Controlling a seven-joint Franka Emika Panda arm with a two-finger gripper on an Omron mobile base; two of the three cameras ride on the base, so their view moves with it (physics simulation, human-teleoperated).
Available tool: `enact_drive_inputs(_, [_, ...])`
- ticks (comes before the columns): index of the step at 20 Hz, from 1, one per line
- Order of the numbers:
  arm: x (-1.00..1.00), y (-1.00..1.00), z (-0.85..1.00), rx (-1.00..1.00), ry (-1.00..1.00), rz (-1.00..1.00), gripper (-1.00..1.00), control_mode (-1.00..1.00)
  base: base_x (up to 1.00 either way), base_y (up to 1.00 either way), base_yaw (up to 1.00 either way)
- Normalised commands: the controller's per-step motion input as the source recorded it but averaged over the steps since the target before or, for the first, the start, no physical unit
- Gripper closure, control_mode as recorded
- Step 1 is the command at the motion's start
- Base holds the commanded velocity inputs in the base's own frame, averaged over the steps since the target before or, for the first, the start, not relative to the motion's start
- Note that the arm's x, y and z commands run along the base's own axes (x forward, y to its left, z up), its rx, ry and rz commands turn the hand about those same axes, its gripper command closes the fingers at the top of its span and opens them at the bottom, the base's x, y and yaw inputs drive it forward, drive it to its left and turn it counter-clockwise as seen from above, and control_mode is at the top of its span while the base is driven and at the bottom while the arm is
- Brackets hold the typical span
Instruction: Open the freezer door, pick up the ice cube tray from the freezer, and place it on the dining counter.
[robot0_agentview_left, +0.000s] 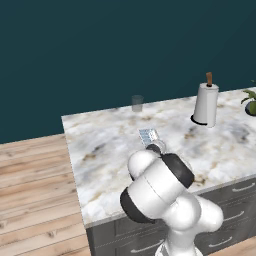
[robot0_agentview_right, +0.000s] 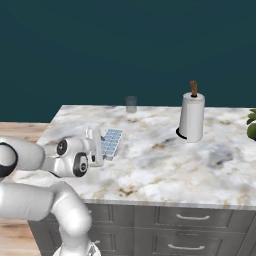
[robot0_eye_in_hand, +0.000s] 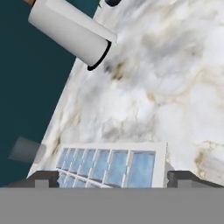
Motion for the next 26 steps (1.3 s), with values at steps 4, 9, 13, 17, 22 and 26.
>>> enact_drive_inputs(4, [-0.13, 0.00, 1.00, 0.07, 0.32, 0.00, -1.00, -1.00, 0.00, 0.00, 0.00])
enact_drive_inputs(9, [-0.24, 0.00, 1.00, 0.09, 0.39, 0.00, -1.00, -1.00, 0.00, 0.00, 0.00])
enact_drive_inputs(13, [-0.38, 0.00, 1.00, 0.09, 0.41, 0.00, -1.00, -1.00, 0.00, 0.00, 0.00])
enact_drive_inputs(17, [-0.41, 0.02, 1.00, 0.06, 0.43, 0.00, -1.00, -1.00, 0.00, 0.00, 0.00])
enact_drive_inputs(22, [-0.47, 0.14, 0.97, 0.03, 0.41, 0.04, -1.00, -1.00, 0.00, 0.00, 0.00])
enact_drive_inputs(26, [-0.81, 0.20, 0.74, 0.01, 0.29, 0.08, -1.00, -1.00, 0.00, 0.00, 0.00])
